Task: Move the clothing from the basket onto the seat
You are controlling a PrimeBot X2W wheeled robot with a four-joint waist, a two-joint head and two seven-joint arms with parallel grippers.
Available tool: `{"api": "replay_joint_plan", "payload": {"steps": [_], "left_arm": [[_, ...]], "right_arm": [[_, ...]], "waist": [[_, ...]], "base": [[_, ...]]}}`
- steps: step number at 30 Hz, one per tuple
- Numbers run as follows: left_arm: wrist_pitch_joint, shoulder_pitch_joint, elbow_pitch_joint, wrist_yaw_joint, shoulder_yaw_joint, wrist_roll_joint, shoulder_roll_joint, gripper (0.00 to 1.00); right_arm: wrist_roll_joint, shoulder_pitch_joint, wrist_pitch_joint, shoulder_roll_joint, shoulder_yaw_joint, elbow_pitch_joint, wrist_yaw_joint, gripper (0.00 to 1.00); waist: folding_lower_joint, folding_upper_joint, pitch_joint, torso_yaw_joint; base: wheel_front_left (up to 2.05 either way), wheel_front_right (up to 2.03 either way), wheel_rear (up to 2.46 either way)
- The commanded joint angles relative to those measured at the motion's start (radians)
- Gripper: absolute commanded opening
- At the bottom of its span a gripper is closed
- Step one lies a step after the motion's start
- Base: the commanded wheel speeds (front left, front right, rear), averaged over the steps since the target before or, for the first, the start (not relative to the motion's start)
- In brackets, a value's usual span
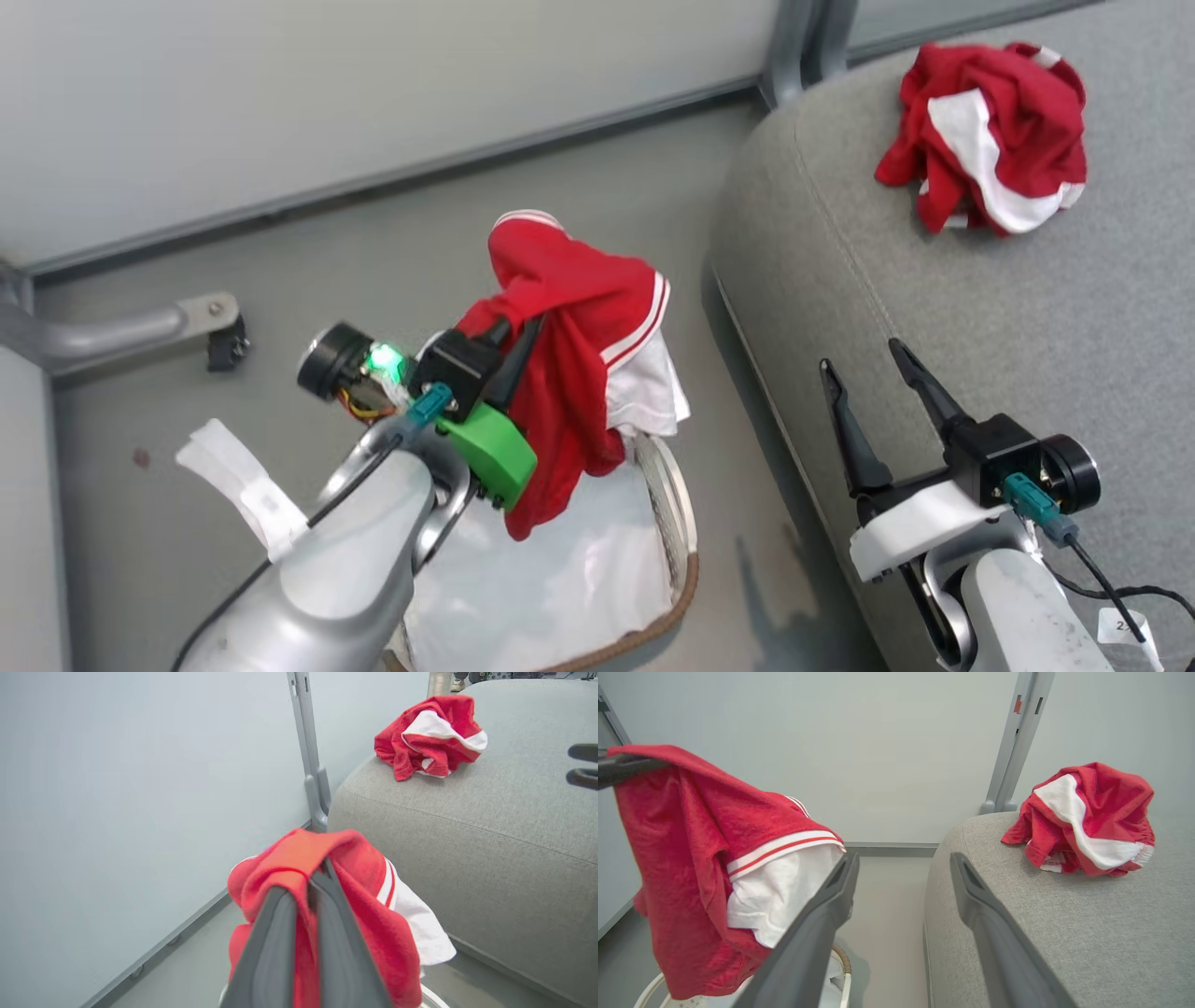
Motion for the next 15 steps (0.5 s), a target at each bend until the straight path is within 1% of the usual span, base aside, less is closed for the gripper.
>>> {"api": "replay_joint_plan", "payload": {"steps": [1,6,15], "left_arm": [[-0.003,-0.019,-0.013,-0.006,-0.005,0.014,0.013,0.00],[-0.003,-0.114,-0.042,-0.013,-0.021,0.020,0.033,0.00],[-0.003,-0.270,-0.057,-0.015,-0.030,-0.004,0.030,0.00]], "right_arm": [[-0.009,0.021,-0.002,-0.003,0.005,0.002,-0.001,1.00],[-0.016,0.035,-0.002,-0.003,0.029,0.005,-0.001,1.00],[-0.014,0.051,-0.002,-0.003,0.091,0.012,-0.001,1.00]], "waist": [[0.0001,0.0000,-0.122,0.051],[0.0001,0.0000,-0.171,0.056],[0.0001,0.0000,-0.211,0.066]], "base": [[0.00,0.00,0.00],[0.00,0.00,0.00],[0.00,0.00,0.00]]}}
